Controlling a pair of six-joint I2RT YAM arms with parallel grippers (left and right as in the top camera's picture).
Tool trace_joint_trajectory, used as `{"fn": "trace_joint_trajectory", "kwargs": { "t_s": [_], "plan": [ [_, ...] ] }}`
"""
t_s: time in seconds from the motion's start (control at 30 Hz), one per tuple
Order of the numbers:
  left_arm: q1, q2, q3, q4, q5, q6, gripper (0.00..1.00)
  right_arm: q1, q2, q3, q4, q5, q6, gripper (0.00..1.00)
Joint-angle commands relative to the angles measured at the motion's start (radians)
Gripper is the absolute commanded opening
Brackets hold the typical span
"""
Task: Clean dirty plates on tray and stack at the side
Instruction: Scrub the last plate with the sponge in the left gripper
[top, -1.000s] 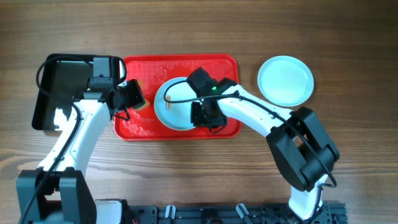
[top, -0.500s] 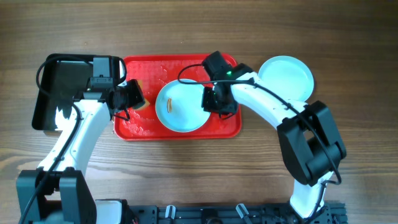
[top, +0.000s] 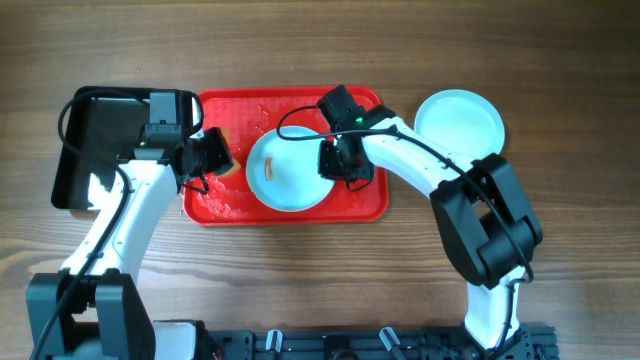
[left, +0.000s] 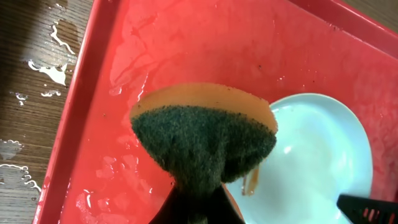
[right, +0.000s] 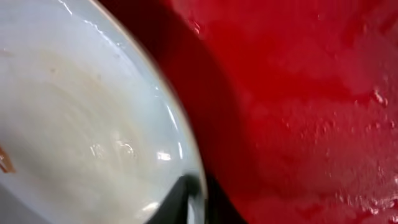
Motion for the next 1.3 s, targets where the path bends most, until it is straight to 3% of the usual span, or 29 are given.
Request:
{"fn": "trace_joint_trajectory", "kwargs": {
  "t_s": [0.0,0.27,0.4,0.53,0.63,0.7,0.8,0.93,1.0,1.13,1.2,1.27],
  "plan": [
    [0.000,0.007,-0.006,0.005,0.100,-0.002,0.04,-0.002,0.034,0.006,0.031,0.021,-0.071,0.04],
    [-0.172,0.061,-0.008,0.077,0.129,-0.008,0.04,-0.002,0.034,0.006,0.048,0.018,-0.053,0.04],
    [-0.209,0.172,-0.008,0.114,0.130,-0.093,0.04,-0.002,0.034,0.006,0.044,0.018,-0.045,0.04],
    [-0.209,0.278,-0.008,0.179,0.291,-0.095,0.04,-0.002,0.034,0.006,0.045,0.018,-0.023,0.05],
    [-0.211,0.306,-0.008,0.195,0.320,-0.086,0.04,-0.002,0.034,0.006,0.043,0.018,-0.023,0.04],
    [-0.211,0.308,-0.008,0.161,0.186,-0.080,0.04,-0.002,0.034,0.006,0.039,0.018,-0.024,0.04],
    [-0.211,0.308,-0.008,0.065,-0.186,-0.080,0.04,-0.002,0.034,0.006,0.029,0.021,-0.030,0.04],
    [-0.210,0.292,0.003,-0.017,-0.435,-0.080,0.04,-0.002,0.034,0.006,0.021,0.022,-0.031,0.04],
    [-0.210,0.261,0.024,-0.044,-0.478,-0.080,0.04,-0.002,0.035,0.006,0.010,0.035,-0.031,0.04],
    [-0.210,0.143,0.044,-0.036,-0.422,-0.085,0.04,-0.002,0.035,0.006,0.006,0.048,-0.030,0.04],
    [-0.210,0.123,0.044,-0.021,-0.281,-0.084,0.04,-0.002,0.035,0.006,0.007,0.048,-0.027,0.04],
    [-0.212,0.142,0.043,0.003,-0.037,-0.084,0.04,-0.002,0.035,0.006,0.006,0.044,-0.027,0.04]
  ]
}}
